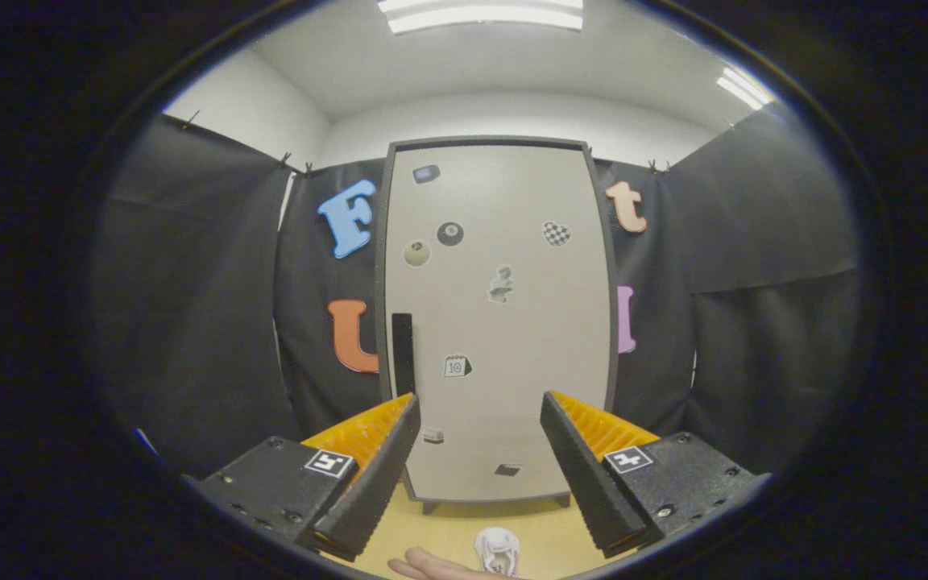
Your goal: Open the shoe cabinet door, grab the shoes and put them into the shoe cabinet, then close the shoe cabinet door.
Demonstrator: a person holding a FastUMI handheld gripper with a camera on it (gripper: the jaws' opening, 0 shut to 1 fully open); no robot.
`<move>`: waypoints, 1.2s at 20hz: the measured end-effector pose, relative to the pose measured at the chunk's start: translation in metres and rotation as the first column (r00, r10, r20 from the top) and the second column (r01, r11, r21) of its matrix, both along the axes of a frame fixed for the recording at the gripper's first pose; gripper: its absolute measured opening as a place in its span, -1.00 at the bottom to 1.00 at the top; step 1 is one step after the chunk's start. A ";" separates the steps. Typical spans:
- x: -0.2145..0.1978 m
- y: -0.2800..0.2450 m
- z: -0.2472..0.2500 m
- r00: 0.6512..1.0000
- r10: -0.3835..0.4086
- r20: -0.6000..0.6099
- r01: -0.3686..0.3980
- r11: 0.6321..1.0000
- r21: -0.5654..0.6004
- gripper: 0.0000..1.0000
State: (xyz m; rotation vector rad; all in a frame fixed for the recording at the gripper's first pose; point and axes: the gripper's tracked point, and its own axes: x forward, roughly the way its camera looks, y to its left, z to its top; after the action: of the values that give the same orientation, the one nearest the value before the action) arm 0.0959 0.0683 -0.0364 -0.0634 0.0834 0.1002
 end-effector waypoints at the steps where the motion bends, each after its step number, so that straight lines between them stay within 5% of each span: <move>1: 0.014 0.007 -0.002 1.000 0.000 0.004 0.000 1.000 -0.016 0.97; 13: 0.165 0.079 -0.040 0.995 0.085 -0.044 -0.085 0.996 -0.019 0.97; 17: 0.176 0.091 -0.038 0.990 0.125 -0.069 -0.121 0.991 0.064 0.96; 24: 0.193 0.106 -0.044 0.986 0.119 -0.117 -0.118 0.993 0.010 0.69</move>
State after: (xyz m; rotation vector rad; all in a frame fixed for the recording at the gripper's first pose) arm 0.2894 0.1744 -0.0802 -0.0596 0.1969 0.2231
